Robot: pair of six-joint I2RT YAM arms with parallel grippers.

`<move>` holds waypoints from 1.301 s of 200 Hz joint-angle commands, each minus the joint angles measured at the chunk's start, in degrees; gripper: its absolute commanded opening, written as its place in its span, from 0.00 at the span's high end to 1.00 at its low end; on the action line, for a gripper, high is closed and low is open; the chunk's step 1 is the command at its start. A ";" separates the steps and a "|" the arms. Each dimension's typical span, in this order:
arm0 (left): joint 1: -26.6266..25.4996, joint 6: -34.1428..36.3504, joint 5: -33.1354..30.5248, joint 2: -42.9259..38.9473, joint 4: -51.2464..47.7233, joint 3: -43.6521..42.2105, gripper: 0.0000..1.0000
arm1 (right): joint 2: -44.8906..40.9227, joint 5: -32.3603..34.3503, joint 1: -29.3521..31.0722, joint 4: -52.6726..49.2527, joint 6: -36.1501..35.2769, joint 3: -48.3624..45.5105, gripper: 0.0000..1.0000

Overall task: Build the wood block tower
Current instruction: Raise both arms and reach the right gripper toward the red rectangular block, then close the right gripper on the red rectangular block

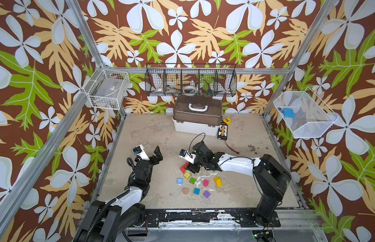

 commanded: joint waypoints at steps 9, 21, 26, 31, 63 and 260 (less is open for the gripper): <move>0.10 0.47 -0.09 0.30 0.34 0.49 0.00 | 1.92 0.08 0.04 0.13 -2.59 -0.13 0.28; 0.05 0.58 0.09 0.14 0.34 0.33 0.00 | 2.09 0.85 0.04 1.16 -2.75 -0.97 0.27; 0.03 0.57 0.16 0.08 0.34 0.24 0.00 | 2.20 1.09 0.05 1.14 -2.87 -1.00 0.27; 0.05 0.60 0.10 0.05 0.45 0.16 0.00 | 2.31 1.38 0.04 0.89 -3.04 -0.92 0.26; 0.08 0.41 0.08 -1.17 0.70 -0.70 0.00 | 3.46 3.94 0.11 0.66 -2.47 0.85 0.26; 0.10 0.65 0.45 -1.46 1.06 -1.00 0.00 | 11.70 -1.72 0.05 -0.03 1.11 9.88 0.44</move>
